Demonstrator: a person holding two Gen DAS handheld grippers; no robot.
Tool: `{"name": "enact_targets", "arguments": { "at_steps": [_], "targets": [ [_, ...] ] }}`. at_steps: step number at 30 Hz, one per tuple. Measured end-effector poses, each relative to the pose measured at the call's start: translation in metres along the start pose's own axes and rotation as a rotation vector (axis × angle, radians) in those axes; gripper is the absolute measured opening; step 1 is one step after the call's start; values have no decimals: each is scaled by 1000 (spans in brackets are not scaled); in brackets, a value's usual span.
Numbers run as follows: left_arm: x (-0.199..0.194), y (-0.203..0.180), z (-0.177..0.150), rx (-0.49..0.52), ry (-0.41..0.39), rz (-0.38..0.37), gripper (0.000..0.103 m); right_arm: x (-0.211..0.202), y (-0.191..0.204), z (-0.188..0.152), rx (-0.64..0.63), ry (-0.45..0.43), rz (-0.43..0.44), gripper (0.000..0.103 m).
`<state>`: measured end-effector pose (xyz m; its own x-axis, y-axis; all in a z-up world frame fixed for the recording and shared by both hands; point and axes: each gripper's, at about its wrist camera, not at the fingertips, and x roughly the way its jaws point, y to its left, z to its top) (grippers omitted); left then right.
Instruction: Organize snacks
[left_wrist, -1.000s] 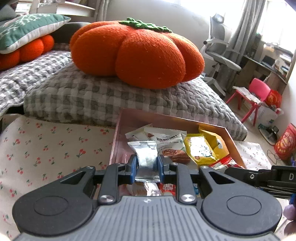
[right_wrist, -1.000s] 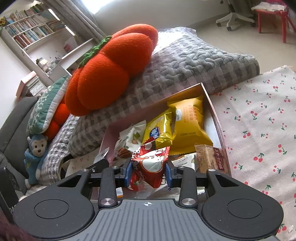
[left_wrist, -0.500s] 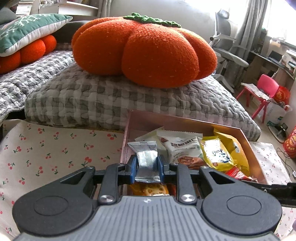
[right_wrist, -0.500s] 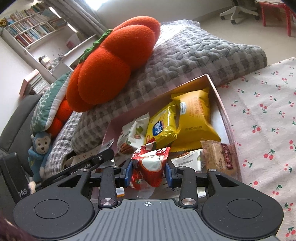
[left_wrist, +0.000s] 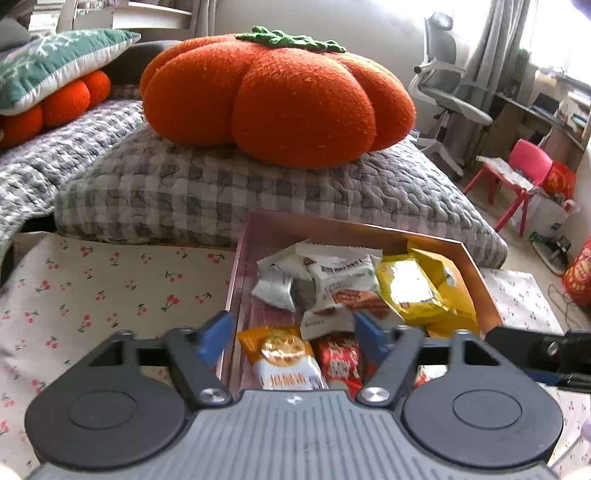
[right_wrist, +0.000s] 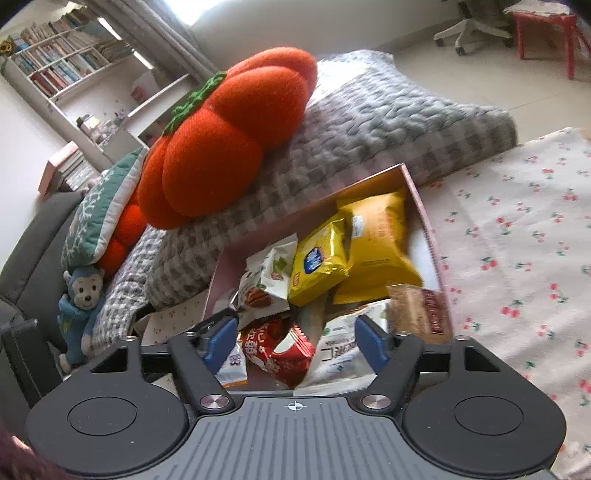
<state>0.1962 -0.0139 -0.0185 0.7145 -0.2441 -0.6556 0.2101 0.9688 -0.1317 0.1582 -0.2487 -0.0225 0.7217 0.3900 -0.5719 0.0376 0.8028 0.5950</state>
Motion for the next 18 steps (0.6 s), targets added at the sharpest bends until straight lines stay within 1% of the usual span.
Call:
{"name": "enact_targets", "arguments": {
  "at_steps": [2,3,5,7,11,16,18],
  "targets": [
    [-9,-5,-2,16,3,14,78,-9,0,0,-3,-11,-30,82],
    [-13,-6,-4,19,7,16,80,-14,0,0,-8,-17,-49,85],
    [-22,-9,-8,22,12,20,83,-23,-1,0,-19,-23,-83,85],
    [-31,-10,-12,23,17,26,88,-31,-1,-2,-28,-22,-99,85],
    [-45,-10,-20,8,35,35,92,-49,1,-8,-54,-24,-127,88],
    [-63,-10,-31,-15,64,45,98,-67,2,-18,-80,-27,-164,89],
    [-70,-10,-37,-25,82,49,99,-72,2,-24,-89,-20,-182,89]
  ]
}}
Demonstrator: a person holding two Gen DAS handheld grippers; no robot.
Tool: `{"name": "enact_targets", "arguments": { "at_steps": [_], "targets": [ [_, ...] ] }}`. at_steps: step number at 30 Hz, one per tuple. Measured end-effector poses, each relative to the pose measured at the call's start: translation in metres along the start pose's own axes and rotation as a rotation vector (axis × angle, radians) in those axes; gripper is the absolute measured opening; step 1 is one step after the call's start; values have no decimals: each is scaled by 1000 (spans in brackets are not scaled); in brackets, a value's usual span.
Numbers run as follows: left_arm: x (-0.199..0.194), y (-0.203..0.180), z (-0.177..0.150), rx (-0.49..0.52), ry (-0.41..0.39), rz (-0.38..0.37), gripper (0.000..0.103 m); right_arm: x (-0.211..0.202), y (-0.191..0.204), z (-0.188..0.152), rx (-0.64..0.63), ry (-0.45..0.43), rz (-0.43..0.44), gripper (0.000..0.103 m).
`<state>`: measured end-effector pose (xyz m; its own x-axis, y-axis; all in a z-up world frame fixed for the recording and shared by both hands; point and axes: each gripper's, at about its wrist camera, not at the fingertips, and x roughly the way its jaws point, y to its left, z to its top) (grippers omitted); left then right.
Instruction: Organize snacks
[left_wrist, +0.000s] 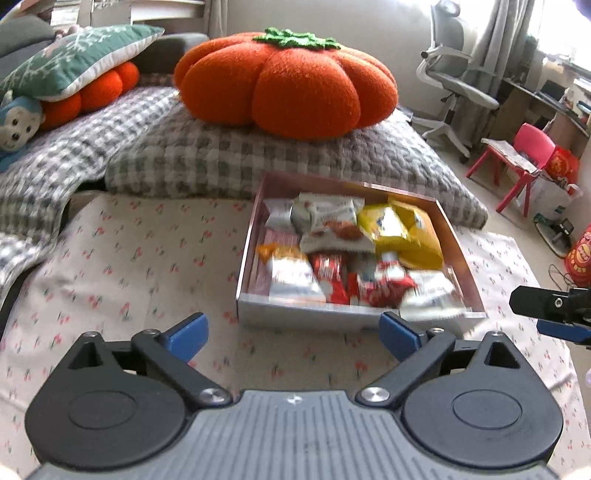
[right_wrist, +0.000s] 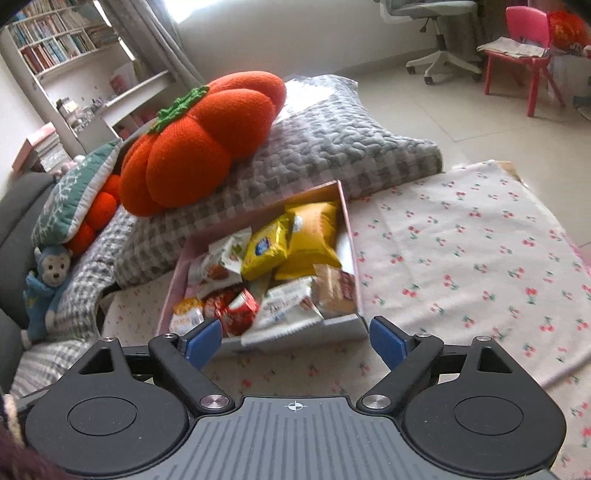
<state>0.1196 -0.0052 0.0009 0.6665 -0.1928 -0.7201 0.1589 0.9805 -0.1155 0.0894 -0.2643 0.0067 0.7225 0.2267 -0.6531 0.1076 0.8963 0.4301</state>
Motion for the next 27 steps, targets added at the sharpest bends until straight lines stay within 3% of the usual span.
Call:
{"name": "enact_targets", "arguments": {
  "at_steps": [7,21,27],
  "targets": [
    [-12,4,-24,-18,69,37,103,-16,7,-20,-73,26,-38,89],
    [-47,1,-54,-47,122,80,103,-32,29,-61,-222,45,-128,93],
    [-58,-1,-56,-34,99,109,103,-39,40,-69,-273,52,-143,94]
  ]
}}
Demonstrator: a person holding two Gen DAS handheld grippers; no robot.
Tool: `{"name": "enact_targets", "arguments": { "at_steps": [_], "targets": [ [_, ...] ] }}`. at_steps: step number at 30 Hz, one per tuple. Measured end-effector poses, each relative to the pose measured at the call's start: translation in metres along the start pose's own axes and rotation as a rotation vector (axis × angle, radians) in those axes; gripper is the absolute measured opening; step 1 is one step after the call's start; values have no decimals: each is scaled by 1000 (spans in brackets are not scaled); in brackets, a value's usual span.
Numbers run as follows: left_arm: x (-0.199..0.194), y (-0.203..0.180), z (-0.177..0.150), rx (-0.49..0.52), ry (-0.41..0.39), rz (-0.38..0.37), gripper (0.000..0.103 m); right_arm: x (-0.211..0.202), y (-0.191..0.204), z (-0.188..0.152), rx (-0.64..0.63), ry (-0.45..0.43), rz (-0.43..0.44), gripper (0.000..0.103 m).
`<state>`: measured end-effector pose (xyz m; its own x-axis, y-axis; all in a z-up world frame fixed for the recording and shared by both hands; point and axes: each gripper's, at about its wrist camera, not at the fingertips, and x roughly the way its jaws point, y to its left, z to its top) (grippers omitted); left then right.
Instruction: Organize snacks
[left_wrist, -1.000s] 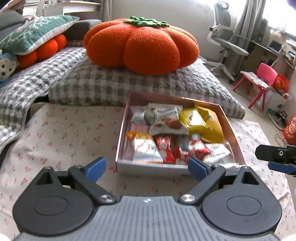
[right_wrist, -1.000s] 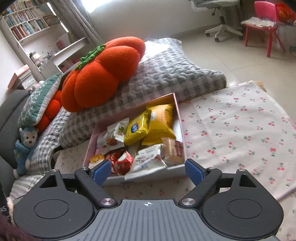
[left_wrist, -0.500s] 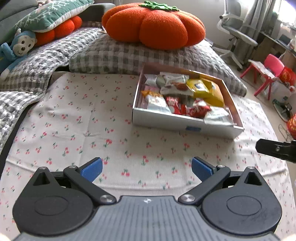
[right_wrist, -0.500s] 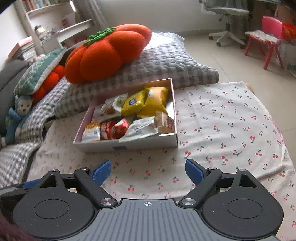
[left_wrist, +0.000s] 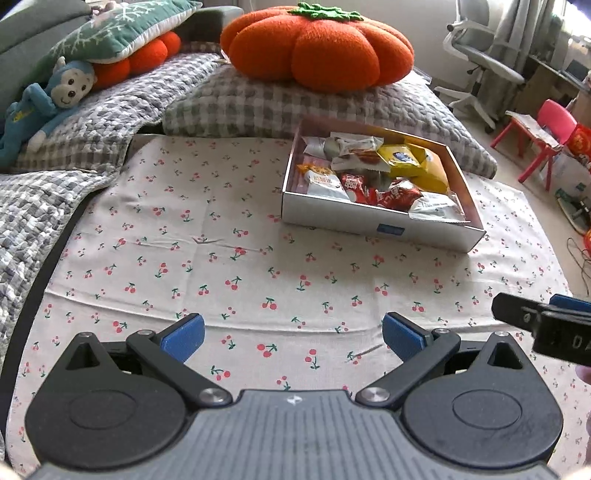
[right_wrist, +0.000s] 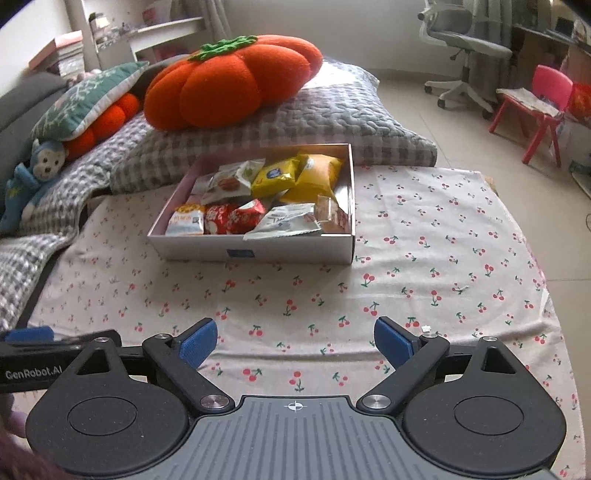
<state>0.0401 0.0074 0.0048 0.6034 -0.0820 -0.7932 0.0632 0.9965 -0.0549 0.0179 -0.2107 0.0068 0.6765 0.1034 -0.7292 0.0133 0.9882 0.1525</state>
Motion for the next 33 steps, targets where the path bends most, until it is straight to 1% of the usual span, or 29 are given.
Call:
{"name": "enact_targets", "arguments": {
  "at_steps": [4,11,17,25,33],
  "targets": [
    [-2,2,-2,-4,-3,12,103,-1,7,-1,-27,-4,-8,94],
    [-5,7,-2,-17,-7,28,103,-3,10,1,-19,-18,-11,94],
    [-11,5,-2,-18,-26,31,103,1,13,-1,-19,-2,-13,94],
    [-14,5,-1,-22,-52,54,103,0,12,-2,-17,-7,-12,94],
    [-16,5,-1,-21,-62,55,103,1,12,-3,-15,0,-16,94]
  ]
}}
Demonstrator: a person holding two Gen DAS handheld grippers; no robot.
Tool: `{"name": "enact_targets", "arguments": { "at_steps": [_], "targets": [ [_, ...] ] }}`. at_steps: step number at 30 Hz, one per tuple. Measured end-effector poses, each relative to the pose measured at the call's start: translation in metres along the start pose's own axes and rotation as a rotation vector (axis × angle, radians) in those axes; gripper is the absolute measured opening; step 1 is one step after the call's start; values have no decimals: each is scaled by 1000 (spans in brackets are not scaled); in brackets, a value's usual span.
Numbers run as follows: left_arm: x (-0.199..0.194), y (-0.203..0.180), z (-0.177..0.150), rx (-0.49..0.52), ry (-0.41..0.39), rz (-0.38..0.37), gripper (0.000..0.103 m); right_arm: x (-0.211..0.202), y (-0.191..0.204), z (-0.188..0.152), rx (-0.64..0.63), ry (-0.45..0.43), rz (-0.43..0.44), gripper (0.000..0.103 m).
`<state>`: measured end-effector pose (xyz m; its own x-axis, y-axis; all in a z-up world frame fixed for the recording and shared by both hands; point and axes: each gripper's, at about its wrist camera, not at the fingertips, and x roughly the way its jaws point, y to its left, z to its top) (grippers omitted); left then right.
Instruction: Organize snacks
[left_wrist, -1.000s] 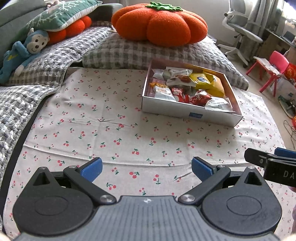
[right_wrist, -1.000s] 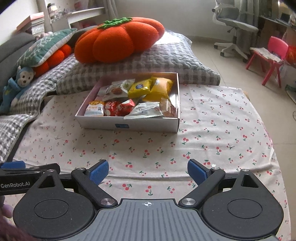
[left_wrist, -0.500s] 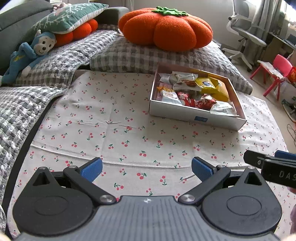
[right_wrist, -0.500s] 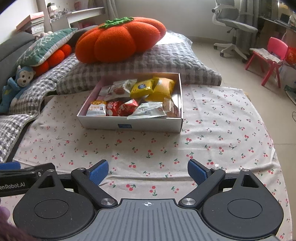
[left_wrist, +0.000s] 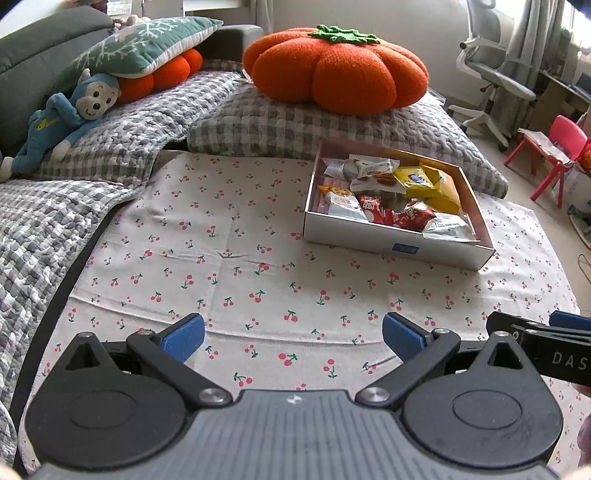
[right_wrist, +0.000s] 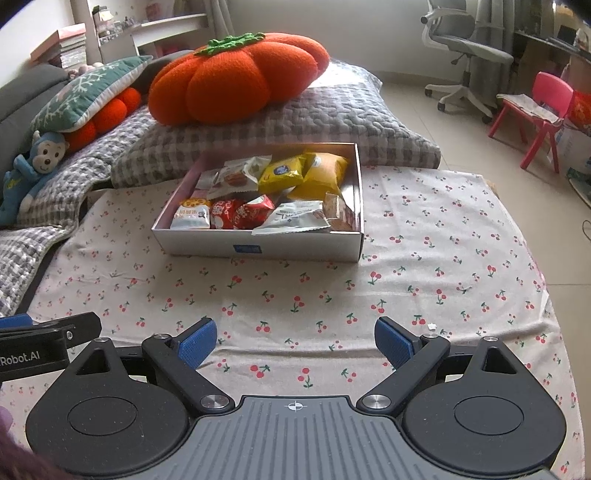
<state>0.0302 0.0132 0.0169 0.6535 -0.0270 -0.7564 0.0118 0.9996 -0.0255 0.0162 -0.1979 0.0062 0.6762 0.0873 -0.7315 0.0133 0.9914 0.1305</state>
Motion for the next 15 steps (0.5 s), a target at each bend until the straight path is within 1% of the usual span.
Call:
{"name": "enact_targets", "arguments": {
  "at_steps": [15],
  "targets": [
    [-1,0,1,4,-6,6,103,1,5,-2,-19,3,2,94]
  ]
}}
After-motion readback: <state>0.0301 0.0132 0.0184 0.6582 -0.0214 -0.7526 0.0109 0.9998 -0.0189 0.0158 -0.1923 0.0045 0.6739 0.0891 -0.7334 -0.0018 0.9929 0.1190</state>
